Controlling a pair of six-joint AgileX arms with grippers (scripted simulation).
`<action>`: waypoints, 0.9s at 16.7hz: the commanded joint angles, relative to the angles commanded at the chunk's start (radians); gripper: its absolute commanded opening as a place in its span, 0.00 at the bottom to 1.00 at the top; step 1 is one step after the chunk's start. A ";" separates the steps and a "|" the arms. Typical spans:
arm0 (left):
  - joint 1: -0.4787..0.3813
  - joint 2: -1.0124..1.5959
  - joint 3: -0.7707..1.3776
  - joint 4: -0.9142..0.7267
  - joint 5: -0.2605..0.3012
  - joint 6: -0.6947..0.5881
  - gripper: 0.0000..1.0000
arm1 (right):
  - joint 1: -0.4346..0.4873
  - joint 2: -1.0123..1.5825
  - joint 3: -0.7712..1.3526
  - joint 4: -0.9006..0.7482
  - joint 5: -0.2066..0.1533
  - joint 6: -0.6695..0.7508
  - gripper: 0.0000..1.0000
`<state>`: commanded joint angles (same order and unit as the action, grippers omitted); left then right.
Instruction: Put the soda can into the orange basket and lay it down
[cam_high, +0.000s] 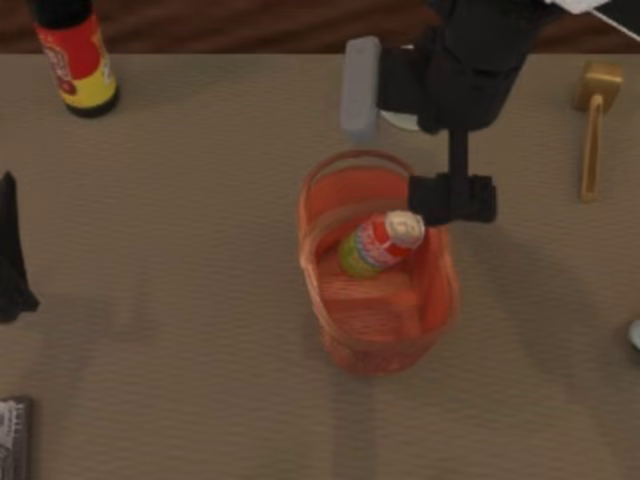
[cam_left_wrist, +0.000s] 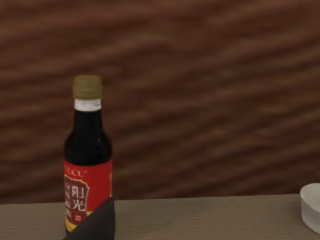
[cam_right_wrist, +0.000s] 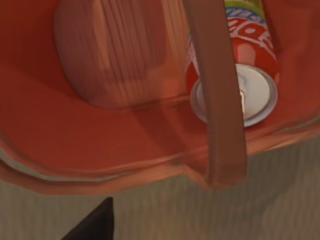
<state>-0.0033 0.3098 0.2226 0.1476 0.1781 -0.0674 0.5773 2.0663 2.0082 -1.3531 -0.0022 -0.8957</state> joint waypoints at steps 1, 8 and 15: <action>0.006 -0.071 -0.047 -0.033 -0.038 0.012 1.00 | 0.020 0.070 0.073 -0.044 0.001 -0.031 1.00; 0.023 -0.310 -0.223 -0.148 -0.178 0.067 1.00 | 0.087 0.283 0.313 -0.188 0.008 -0.137 1.00; 0.023 -0.310 -0.223 -0.148 -0.178 0.067 1.00 | 0.086 0.276 0.276 -0.157 0.008 -0.139 1.00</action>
<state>0.0200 0.0000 0.0000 0.0000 0.0000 0.0000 0.6632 2.3421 2.2840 -1.5104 0.0054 -1.0343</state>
